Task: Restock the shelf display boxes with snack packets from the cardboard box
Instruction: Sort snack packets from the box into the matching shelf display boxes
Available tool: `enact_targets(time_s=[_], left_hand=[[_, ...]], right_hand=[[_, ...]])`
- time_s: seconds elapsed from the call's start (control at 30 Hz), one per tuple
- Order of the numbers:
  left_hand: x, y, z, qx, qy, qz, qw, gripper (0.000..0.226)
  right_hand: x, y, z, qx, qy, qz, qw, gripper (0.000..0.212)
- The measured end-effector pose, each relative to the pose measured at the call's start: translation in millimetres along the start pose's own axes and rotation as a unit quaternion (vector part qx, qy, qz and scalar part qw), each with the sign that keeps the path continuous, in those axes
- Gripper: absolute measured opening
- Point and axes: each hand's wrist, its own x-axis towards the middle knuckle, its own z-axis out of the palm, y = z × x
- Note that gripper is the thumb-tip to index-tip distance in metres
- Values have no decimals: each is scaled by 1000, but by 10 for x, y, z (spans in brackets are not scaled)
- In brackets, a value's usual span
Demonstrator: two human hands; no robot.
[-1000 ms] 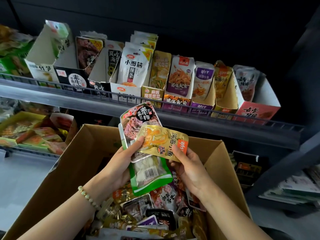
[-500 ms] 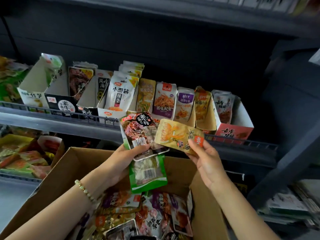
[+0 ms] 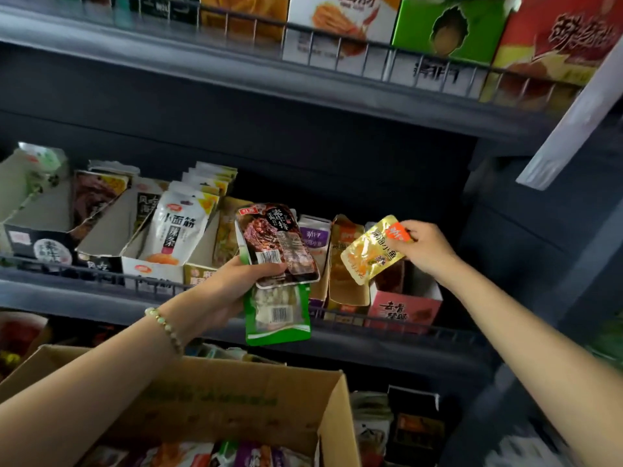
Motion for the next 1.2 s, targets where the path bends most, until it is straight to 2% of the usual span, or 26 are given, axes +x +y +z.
enact_targets(time_s=[0.17, 0.27, 0.33, 0.47, 0.57, 0.63, 0.73, 0.87, 0.93, 1.0, 1.07, 1.13, 1.2], left_hand=[[79, -2, 9, 4, -1, -16, 1000, 22], [108, -33, -25, 7, 3, -25, 1000, 27], [131, -47, -37, 17, -1, -22, 1000, 28], [150, -66, -37, 48, -7, -25, 998, 18], [188, -85, -47, 66, -15, -29, 997, 30], [201, -90, -50, 70, -17, -27, 997, 27], [195, -89, -47, 80, -20, -27, 996, 41], [179, -106, -71, 86, -21, -23, 996, 38], [171, -122, -104, 79, -17, -24, 996, 29], [151, -128, -152, 68, -17, -22, 997, 23], [115, -125, -197, 57, -12, -18, 998, 24], [63, -115, -239, 54, -9, -16, 998, 25], [0, -108, -287, 67, -11, -8, 998, 25]], right_hand=[[479, 29, 317, -85, -75, -21, 993, 32], [623, 84, 497, -136, -140, -38, 980, 31], [669, 123, 568, -156, -150, -57, 975, 32], [722, 127, 606, -218, -143, -113, 959, 37], [782, 152, 634, -232, -116, -134, 956, 36], [832, 193, 651, -234, -94, -132, 959, 35], [862, 236, 676, -256, -80, -154, 951, 37], [822, 236, 695, -250, -43, -179, 951, 38], [756, 172, 711, -211, -11, -191, 959, 31], [604, 14, 772, -105, 17, -187, 976, 18], [310, -251, 868, 39, -24, -140, 989, 17], [-27, -515, 1007, 147, -140, -59, 977, 43], [-276, -654, 1173, 176, -208, 2, 962, 74]])
